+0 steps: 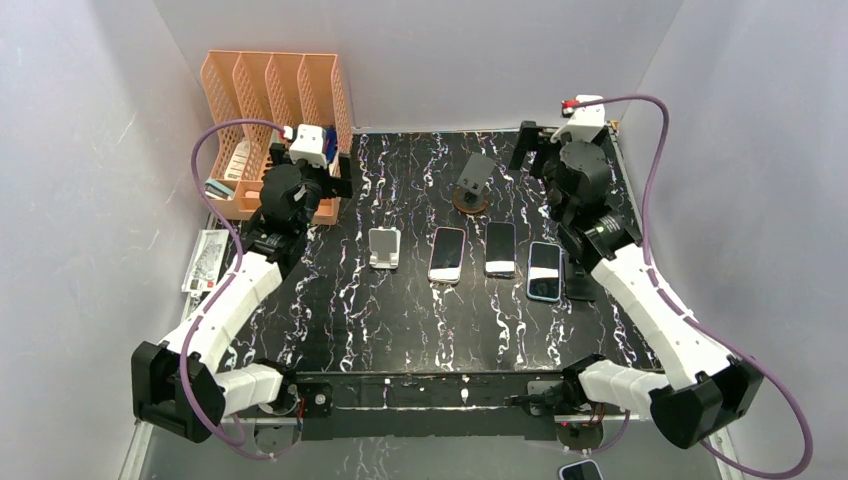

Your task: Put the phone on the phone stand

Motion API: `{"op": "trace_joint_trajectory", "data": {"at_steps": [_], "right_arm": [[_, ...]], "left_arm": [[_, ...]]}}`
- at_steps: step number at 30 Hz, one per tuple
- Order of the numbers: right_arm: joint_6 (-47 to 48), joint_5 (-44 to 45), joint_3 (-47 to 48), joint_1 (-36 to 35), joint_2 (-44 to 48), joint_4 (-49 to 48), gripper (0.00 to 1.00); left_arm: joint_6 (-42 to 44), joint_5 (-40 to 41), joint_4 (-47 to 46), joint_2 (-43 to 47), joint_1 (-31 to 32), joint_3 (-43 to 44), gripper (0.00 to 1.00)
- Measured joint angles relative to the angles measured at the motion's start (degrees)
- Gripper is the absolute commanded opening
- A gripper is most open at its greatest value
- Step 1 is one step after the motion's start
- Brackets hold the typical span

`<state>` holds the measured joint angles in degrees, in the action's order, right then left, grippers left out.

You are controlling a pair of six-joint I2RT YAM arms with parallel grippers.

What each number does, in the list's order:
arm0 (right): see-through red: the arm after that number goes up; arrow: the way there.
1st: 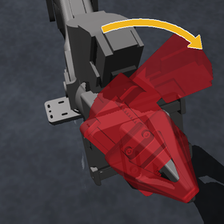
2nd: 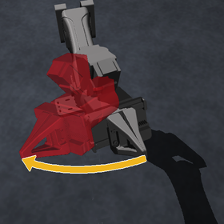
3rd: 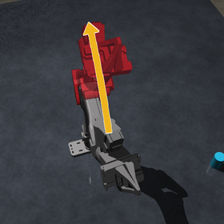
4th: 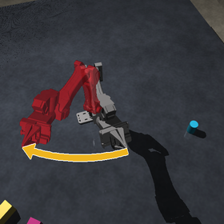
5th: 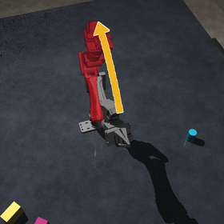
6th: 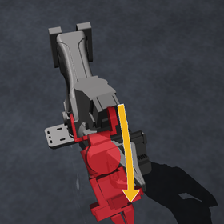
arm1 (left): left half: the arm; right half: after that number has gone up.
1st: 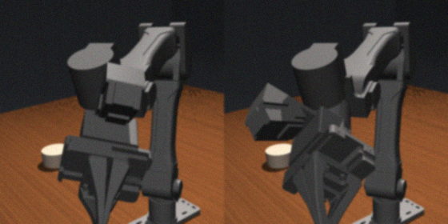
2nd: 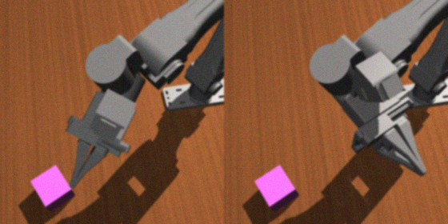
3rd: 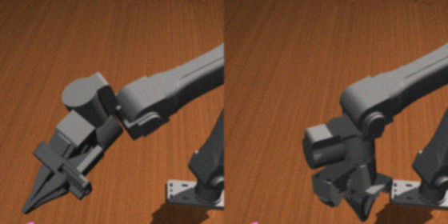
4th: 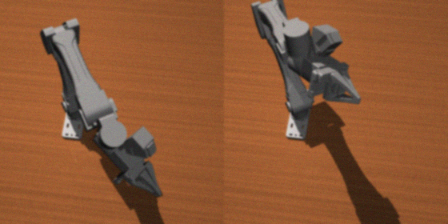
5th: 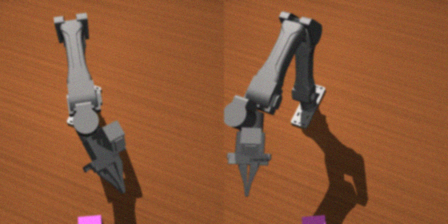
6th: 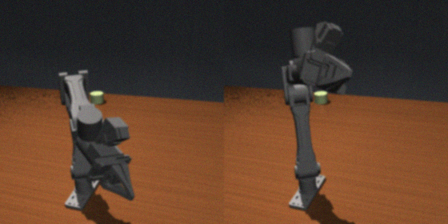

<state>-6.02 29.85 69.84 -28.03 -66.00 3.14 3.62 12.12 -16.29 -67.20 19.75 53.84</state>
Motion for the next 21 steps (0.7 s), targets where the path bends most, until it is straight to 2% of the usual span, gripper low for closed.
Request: {"op": "trace_joint_trajectory", "data": {"at_steps": [4,7,12,16,21], "right_arm": [[0.7,0.3,-5.6,0.3,5.3,-1.3,0.99],[0.9,-3.3,-6.1,2.8,7.8,1.2,0.99],[-2.9,-13.6,0.5,15.0,3.0,10.6,0.99],[-7.8,-22.1,0.4,24.3,-0.3,17.7,0.92],[-14.0,-29.3,-0.6,34.5,-2.7,22.8,0.91]], "left_arm": [[0.0,-4.4,-0.2,-0.5,0.0,0.3,0.98],[0.0,-7.7,0.1,-1.8,0.0,1.0,0.98],[0.0,-12.1,-0.2,-2.1,0.0,1.0,0.98],[0.0,-13.2,-0.2,-2.1,0.0,0.9,0.98],[-0.1,-14.2,-0.9,-2.1,0.0,-0.2,0.98]]}}
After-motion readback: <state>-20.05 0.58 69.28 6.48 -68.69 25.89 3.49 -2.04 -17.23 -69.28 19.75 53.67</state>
